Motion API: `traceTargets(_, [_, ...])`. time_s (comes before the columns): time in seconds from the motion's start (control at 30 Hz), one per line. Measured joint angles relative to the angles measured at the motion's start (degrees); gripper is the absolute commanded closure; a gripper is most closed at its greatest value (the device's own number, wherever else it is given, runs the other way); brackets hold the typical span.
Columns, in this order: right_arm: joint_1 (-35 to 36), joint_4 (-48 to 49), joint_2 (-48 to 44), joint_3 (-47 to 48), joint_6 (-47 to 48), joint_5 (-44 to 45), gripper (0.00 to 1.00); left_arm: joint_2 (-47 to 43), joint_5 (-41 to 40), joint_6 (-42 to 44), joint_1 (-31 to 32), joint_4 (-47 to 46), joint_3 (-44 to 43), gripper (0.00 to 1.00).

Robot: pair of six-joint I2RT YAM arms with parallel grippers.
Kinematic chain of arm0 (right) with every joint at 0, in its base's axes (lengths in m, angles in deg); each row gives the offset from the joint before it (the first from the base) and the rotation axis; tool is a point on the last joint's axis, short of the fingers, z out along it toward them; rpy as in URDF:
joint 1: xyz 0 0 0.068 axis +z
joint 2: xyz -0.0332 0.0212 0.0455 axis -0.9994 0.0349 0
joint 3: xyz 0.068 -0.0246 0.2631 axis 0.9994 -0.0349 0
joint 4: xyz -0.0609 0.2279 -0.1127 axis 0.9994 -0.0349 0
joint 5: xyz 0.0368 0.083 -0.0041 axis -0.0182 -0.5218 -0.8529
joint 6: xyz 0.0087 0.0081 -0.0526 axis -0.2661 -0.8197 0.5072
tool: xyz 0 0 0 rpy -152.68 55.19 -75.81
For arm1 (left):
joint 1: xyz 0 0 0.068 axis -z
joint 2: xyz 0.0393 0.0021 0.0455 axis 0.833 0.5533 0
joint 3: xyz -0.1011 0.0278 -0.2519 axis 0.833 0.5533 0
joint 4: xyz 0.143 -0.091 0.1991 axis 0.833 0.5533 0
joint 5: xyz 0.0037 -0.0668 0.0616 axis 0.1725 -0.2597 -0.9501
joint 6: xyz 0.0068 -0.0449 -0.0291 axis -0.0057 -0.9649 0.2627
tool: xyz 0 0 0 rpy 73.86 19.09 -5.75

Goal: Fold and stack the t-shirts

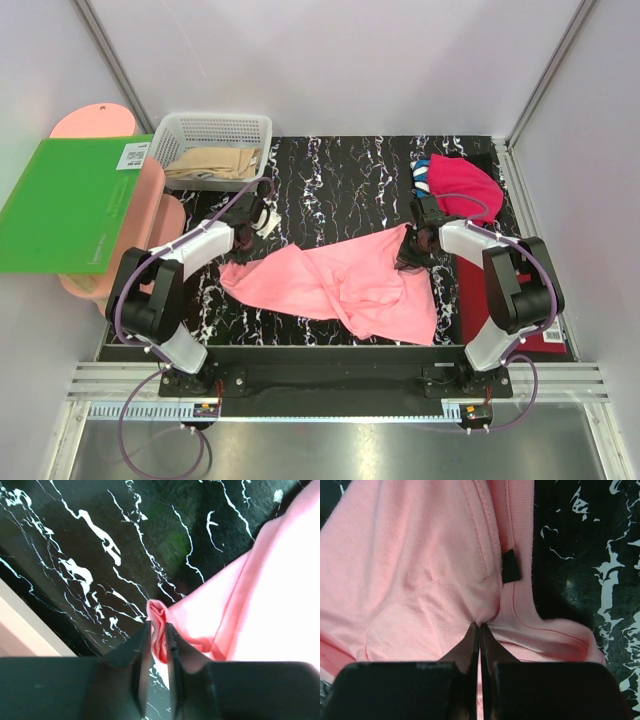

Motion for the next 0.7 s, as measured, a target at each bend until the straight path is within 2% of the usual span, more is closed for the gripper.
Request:
traceTargets(0.17, [0.0,-0.96,-0.44,-0.02,0.0,0.0,1.0,0.0,0.2,-0.15,0.0,0.26,0.39,0.65])
traceTargets(0.27, [0.0,-1.22,-0.76,0.0,0.02,0.0,1.0,0.0,0.24,-0.07,0.0,0.42,0.66,0.65])
traceTargets(0.33, [0.0,-1.42,-0.96,0.0,0.02,0.0,1.0,0.0,0.33,-0.09,0.0,0.46,0.7,0.76])
traceTargets(0.4, [0.0,-1.53,-1.14,0.0,0.02,0.0,1.0,0.0,0.37,0.0,0.0,0.44,0.7,0.99])
traceTargets(0.7, [0.0,-2.82,-1.64,0.52,0.02,0.11,1.0,0.5,0.13,0.26,0.0,0.46,0.68,1.0])
